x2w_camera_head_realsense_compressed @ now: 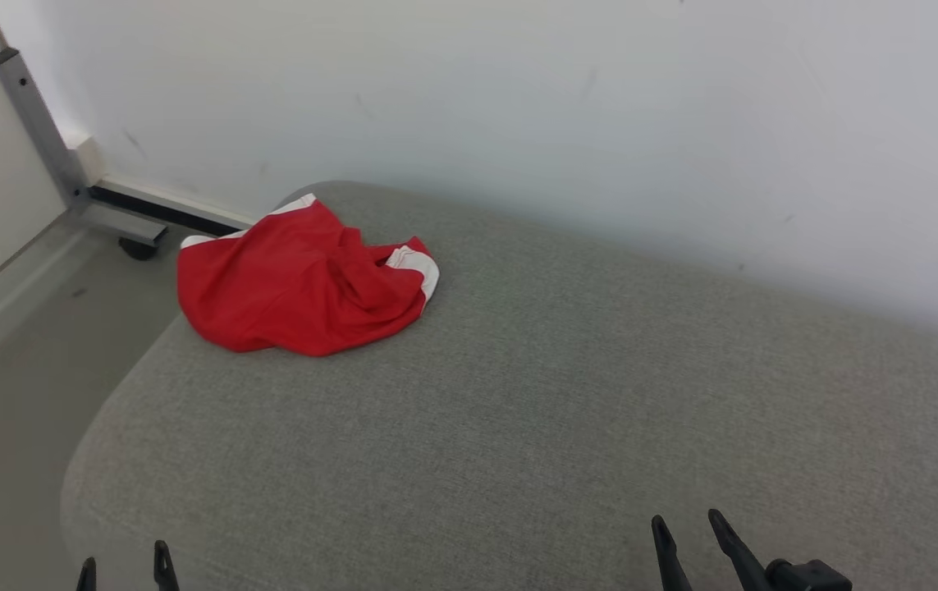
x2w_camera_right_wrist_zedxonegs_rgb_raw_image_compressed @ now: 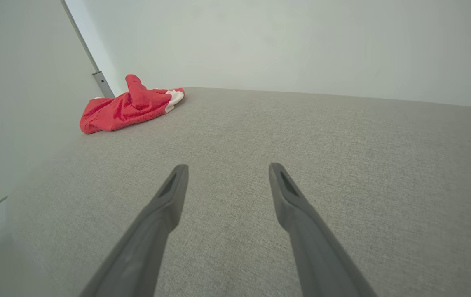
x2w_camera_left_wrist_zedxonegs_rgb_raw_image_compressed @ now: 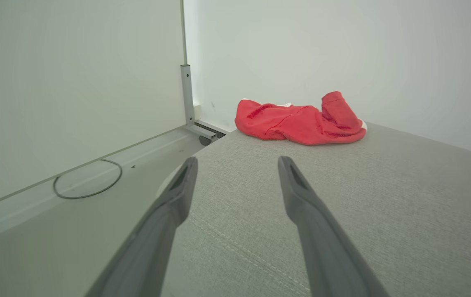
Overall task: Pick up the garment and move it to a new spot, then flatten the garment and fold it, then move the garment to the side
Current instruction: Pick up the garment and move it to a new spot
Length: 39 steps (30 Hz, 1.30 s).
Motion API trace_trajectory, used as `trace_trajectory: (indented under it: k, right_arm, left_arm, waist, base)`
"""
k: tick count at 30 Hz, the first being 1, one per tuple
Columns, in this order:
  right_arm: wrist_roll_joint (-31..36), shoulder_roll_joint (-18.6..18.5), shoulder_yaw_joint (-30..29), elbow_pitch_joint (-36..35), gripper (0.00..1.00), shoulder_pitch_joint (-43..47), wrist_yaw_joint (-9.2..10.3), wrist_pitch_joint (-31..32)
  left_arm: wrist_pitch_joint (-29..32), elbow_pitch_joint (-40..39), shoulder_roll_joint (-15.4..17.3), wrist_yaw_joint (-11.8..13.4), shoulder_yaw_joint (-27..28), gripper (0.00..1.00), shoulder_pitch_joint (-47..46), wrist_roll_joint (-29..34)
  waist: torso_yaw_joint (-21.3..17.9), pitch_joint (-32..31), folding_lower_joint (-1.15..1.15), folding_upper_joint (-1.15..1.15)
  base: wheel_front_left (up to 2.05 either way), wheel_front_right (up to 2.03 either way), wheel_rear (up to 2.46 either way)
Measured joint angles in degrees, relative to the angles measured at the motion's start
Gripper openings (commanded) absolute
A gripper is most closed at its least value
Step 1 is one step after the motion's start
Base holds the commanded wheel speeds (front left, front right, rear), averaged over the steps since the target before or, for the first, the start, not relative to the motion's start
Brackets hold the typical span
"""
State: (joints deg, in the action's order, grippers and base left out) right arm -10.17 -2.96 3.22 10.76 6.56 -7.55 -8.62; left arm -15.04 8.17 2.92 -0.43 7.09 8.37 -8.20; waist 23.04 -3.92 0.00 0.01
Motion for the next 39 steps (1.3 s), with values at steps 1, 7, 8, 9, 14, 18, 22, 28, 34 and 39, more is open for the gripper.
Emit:
trace_trajectory:
  k: [1,7,8,9,14,18,22,28,34,39]
  right_arm:
    - [-0.15,0.01,0.51,0.14,1.00,-0.30,0.00,0.00]
    - [0.15,0.03,1.91,1.09,1.00,-2.79,0.00,-0.01]
    - [0.18,0.03,1.90,1.27,1.00,-2.92,0.00,0.02]
    - [0.24,0.02,1.92,1.42,1.00,-3.02,0.00,0.02]
    - [0.07,0.03,1.71,1.54,1.00,-3.43,0.00,0.00]
    - [0.10,0.02,1.07,1.11,1.00,-3.35,0.00,-0.05]
    - [0.16,0.03,0.48,0.05,1.00,-2.69,0.00,0.12]
    - [1.01,0.05,-0.08,-3.45,1.00,-0.99,0.00,1.71]
    - [2.29,-2.08,2.12,-10.09,1.00,-1.65,0.00,5.88]
    - [2.08,-5.89,4.39,-15.64,1.00,-2.18,0.00,9.00]
  left_arm:
    - [-0.01,-0.47,0.00,0.34,0.18,1.00,0.20,-0.05]
    - [-0.01,-2.87,0.00,2.43,0.71,1.00,1.22,-1.58]
    - [-0.01,-3.15,0.00,2.56,0.62,1.00,1.28,-1.67]
    - [-0.01,-3.36,-0.01,2.91,0.53,1.00,1.37,-1.79]
    - [-0.01,-2.97,0.00,3.45,-0.88,1.00,1.76,-3.21]
    - [-0.01,0.48,-0.01,2.97,-3.70,1.00,0.04,-6.03]
    - [0.67,6.27,-0.11,1.83,-6.68,1.00,-6.56,-7.05]
    - [5.65,14.10,-0.11,-0.58,-9.24,1.00,-20.37,-9.31]
    - [11.29,24.87,0.87,-1.59,-8.29,1.00,-37.57,-12.45]
    - [14.70,32.87,3.34,-3.33,-6.16,1.00,-47.99,-15.83]
  waist:
    - [0.96,0.07,0.00,0.00]
    - [5.24,1.46,0.00,0.00]
    - [5.51,1.76,0.00,0.00]
    - [5.73,2.00,0.00,0.00]
    - [6.20,2.56,0.00,0.00]
    - [6.24,2.73,0.00,0.00]
    - [6.43,3.20,0.00,0.00]
    - [6.73,4.42,0.00,0.00]
    - [5.55,7.56,0.00,0.00]
    - [2.31,10.68,0.00,0.00]
  base:
    - [0.00,0.00,0.00]
    - [0.00,0.00,0.00]
    - [0.00,0.00,0.00]
    - [0.00,0.00,0.00]
    - [0.00,0.00,0.00]
    - [0.00,0.00,0.00]
    - [0.00,0.00,0.00]
    - [0.00,0.00,0.00]
    - [0.00,0.00,0.00]
    - [0.00,0.00,0.00]
